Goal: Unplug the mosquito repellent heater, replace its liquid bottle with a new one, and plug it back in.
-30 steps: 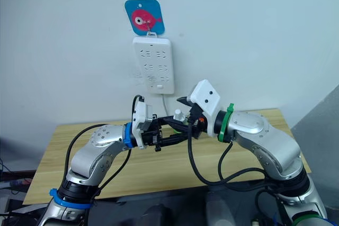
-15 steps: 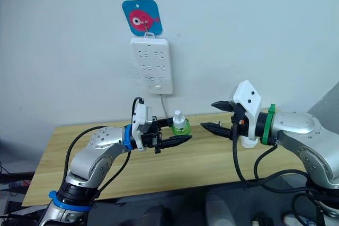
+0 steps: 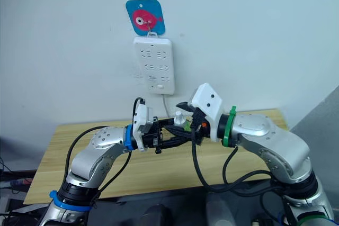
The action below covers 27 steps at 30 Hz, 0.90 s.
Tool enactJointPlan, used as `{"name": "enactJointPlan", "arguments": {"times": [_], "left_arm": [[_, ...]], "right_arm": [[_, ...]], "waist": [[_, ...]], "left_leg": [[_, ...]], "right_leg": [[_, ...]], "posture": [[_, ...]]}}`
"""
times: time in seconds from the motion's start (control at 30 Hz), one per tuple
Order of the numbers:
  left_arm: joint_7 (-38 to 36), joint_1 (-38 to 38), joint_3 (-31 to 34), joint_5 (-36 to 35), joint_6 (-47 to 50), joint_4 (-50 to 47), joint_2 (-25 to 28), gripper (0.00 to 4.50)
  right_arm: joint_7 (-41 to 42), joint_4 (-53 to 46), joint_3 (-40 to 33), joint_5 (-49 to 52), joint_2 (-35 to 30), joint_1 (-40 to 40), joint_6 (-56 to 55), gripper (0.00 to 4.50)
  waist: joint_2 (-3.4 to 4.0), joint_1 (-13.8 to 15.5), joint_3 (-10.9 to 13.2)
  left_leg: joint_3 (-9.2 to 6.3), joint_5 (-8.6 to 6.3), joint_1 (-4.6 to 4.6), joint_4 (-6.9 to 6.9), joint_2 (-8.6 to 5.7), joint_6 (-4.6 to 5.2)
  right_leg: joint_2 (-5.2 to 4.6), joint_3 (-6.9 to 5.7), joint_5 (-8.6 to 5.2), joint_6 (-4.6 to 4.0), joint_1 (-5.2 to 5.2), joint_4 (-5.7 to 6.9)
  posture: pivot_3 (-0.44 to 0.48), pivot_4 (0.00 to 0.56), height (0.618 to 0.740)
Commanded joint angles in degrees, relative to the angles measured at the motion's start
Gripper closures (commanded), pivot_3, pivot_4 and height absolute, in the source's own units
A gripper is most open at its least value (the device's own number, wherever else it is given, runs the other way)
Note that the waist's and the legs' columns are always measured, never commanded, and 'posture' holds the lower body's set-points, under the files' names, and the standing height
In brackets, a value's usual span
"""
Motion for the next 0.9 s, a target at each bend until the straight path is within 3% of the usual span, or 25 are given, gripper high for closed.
{"name": "enactJointPlan", "arguments": {"times": [0.03, 0.43, 0.57, 0.9], "left_arm": [[-0.3, 0.0, 0.0, -0.9, -0.4, -2.6, 0.0, 2.20], [-0.5, 0.4, 0.0, -0.7, -0.9, -2.2, 0.0, 2.20], [-0.7, 0.5, -0.2, -0.4, -1.2, -2.0, 0.2, 2.20], [-1.2, 1.0, -0.4, 0.0, -1.6, -2.2, 0.2, 2.20]], "right_arm": [[1.6, -0.5, -4.0, 0.2, -2.3, 1.1, -1.3, 1.03], [12.0, -1.7, -17.0, 12.5, -15.3, 6.3, 2.2, 1.03], [8.7, -0.7, -16.6, 16.5, -12.7, 1.5, 3.3, 1.03], [3.3, 3.0, -7.7, 14.1, -3.9, -5.0, 3.9, 1.03]], "waist": [[0.00, 0.0, 0.0], [0.01, 0.0, 0.0], [0.01, -0.3, 0.0], [0.01, 0.0, 0.0]], "left_leg": [[-0.01, 0.00, 0.00, 0.00, 0.00, 0.00], [0.20, -0.01, 0.03, 0.00, 0.02, 0.01], [0.29, -0.01, 0.07, -0.03, 0.06, 0.01], [0.25, -0.01, 0.04, -0.01, 0.02, 0.01]], "right_leg": [[0.00, 0.00, 0.00, 0.00, 0.00, 0.00], [0.05, -0.02, 0.00, 0.01, 0.04, -0.01], [0.14, 0.05, -0.01, 0.01, 0.03, 0.01], [0.05, 0.09, -0.01, 0.01, 0.03, -0.01]], "posture": [[-0.193, 0.123, 0.730], [-0.201, 0.129, 0.730], [-0.200, 0.128, 0.730], [-0.191, 0.127, 0.730]]}}
